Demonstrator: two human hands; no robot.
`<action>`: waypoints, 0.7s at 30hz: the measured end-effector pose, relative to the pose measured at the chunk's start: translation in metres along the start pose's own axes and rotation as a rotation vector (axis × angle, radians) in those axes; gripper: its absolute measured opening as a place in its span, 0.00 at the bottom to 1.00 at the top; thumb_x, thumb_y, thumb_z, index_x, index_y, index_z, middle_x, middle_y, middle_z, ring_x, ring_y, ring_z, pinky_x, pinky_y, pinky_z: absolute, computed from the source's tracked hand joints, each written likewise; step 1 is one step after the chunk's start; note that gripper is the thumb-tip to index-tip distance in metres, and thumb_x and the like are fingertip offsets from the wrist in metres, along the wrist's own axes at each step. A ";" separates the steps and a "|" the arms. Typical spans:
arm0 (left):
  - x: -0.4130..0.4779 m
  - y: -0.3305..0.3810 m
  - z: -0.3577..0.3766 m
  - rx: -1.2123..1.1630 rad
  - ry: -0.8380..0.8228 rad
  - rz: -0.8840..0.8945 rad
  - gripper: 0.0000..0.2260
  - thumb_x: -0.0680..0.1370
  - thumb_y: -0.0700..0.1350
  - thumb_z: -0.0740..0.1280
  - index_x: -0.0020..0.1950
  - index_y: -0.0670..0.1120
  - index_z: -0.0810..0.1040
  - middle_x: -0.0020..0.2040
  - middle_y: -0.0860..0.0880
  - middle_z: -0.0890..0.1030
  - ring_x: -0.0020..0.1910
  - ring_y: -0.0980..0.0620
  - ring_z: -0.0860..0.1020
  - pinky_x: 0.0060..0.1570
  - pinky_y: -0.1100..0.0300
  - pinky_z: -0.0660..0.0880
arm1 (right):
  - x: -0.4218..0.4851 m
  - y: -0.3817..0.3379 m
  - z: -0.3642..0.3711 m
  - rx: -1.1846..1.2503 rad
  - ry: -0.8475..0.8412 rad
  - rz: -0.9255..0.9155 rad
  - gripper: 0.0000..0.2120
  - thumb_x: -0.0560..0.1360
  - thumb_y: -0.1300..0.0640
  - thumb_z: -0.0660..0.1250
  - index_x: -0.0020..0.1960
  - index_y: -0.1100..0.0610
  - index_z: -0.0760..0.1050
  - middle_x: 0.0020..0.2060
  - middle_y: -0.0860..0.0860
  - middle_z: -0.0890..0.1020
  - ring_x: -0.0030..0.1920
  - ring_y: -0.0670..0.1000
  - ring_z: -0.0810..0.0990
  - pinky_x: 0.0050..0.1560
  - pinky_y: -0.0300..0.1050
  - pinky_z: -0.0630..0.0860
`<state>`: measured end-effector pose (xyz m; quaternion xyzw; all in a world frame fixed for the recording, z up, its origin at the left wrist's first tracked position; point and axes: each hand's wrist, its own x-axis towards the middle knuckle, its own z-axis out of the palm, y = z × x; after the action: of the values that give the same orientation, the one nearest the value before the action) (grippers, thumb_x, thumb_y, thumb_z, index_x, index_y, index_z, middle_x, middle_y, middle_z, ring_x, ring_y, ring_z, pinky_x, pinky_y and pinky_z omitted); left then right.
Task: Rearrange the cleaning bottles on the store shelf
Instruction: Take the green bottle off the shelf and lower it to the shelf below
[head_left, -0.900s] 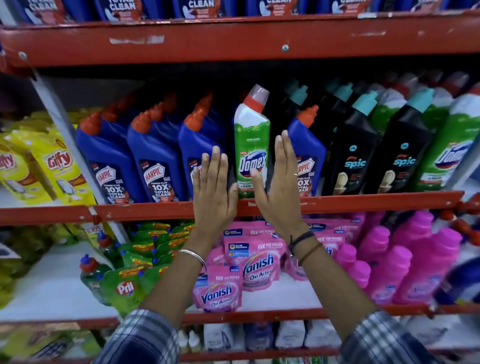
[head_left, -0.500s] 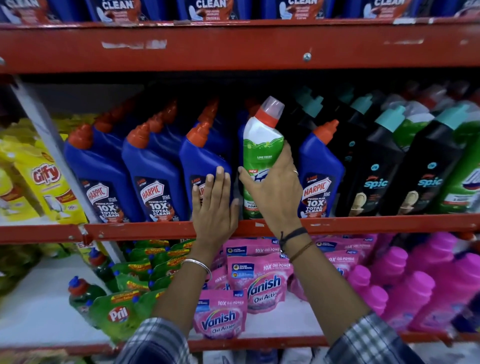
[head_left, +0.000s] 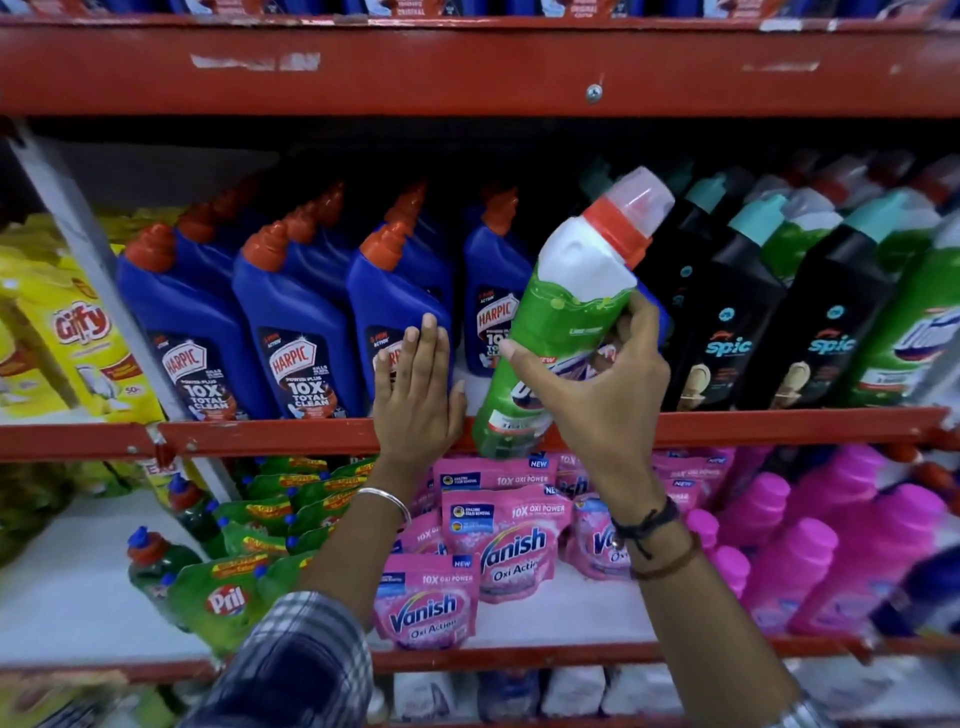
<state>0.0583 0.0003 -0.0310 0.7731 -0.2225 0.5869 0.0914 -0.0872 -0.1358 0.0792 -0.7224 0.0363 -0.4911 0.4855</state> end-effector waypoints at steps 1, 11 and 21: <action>0.000 0.000 0.000 0.012 -0.001 0.001 0.30 0.80 0.51 0.52 0.78 0.43 0.46 0.79 0.49 0.42 0.77 0.51 0.45 0.74 0.49 0.44 | -0.008 0.004 -0.006 -0.016 -0.016 0.028 0.40 0.58 0.42 0.80 0.63 0.55 0.69 0.53 0.49 0.82 0.52 0.46 0.82 0.51 0.47 0.80; 0.001 0.000 0.000 0.021 0.019 -0.006 0.29 0.81 0.49 0.51 0.78 0.42 0.43 0.79 0.46 0.45 0.77 0.52 0.42 0.75 0.50 0.41 | -0.095 0.090 -0.042 -0.245 -0.120 0.340 0.38 0.56 0.52 0.82 0.62 0.56 0.68 0.47 0.46 0.77 0.46 0.49 0.79 0.45 0.40 0.73; 0.003 0.002 0.003 0.073 0.044 -0.044 0.24 0.80 0.46 0.53 0.73 0.36 0.58 0.71 0.37 0.66 0.77 0.52 0.40 0.74 0.51 0.42 | -0.139 0.171 -0.042 -0.247 -0.188 0.572 0.38 0.60 0.59 0.81 0.63 0.56 0.64 0.51 0.50 0.77 0.50 0.52 0.78 0.50 0.45 0.75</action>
<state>0.0604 -0.0030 -0.0290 0.7674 -0.1821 0.6094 0.0810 -0.1180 -0.1801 -0.1387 -0.7786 0.2521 -0.2576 0.5137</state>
